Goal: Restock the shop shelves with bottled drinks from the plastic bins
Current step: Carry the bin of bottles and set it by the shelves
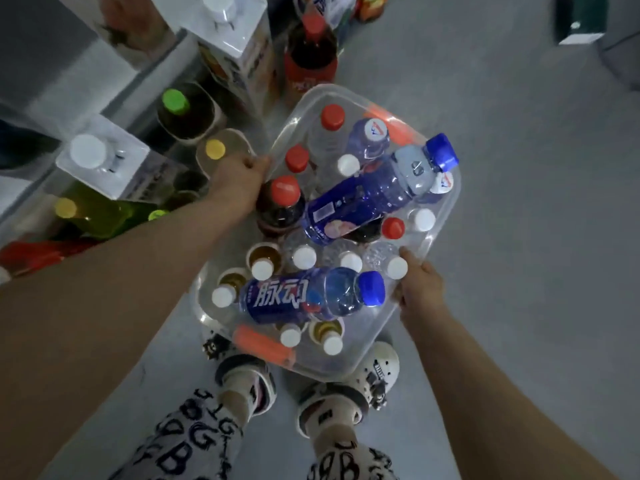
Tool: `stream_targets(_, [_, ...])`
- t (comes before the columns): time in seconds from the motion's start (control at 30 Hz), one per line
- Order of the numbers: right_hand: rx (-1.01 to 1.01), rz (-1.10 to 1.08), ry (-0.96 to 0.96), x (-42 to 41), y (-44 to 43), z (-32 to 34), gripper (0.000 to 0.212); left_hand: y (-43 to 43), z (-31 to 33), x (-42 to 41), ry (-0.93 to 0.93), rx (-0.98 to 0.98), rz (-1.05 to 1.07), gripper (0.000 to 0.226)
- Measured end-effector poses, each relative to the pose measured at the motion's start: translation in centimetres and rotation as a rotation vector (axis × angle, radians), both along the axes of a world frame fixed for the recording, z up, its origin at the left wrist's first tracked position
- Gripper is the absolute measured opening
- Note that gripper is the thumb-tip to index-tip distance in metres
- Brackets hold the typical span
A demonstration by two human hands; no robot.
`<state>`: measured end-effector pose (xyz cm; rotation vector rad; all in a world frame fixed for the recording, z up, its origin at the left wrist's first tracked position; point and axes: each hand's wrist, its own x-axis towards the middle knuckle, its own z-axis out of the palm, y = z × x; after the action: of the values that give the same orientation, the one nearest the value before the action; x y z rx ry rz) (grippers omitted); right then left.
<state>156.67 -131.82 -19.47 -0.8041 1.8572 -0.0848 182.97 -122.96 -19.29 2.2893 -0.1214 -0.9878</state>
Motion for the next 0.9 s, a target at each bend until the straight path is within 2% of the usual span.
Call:
stream_targets(0.27, [0.047, -0.056, 0.02, 0.7, 1.3, -1.5, 0.03, 1.2, -2.5, 0.9, -0.027, -0.09, -0.026, 0.022])
stream_targets(0.37, [0.065, 0.031, 0.058, 0.7, 1.1, -0.6, 0.032, 1.3, -1.3, 0.7, 0.037, -0.118, 0.007, 0.014])
stream_targets(0.47, [0.098, 0.227, 0.094, 0.4, 0.5, 1.2, 0.027, 1.6, 1.6, 0.5, 0.116, -0.12, 0.082, 0.014])
stream_targets(0.6, [0.108, 0.398, 0.065, 1.2, -0.7, 7.2, 0.007, 2.3, 7.0, 0.3, 0.16, -0.054, 0.056, 0.024])
stream_targets(0.67, [0.092, 0.457, 0.053, 1.8, -1.2, 10.8, 0.01, 2.3, 10.5, 0.0, 0.134, -0.024, -0.011, 0.034])
stream_targets(0.73, [0.101, 0.562, 0.003, 2.9, -1.4, 15.1, 0.007, 2.3, 14.9, -0.7, 0.086, -0.033, -0.153, 0.034])
stream_targets(0.9, [-0.016, 1.021, -0.029, 6.4, -1.0, 27.5, 0.02, 3.8, 26.6, -2.1, 0.011, -0.103, -0.365, 0.025])
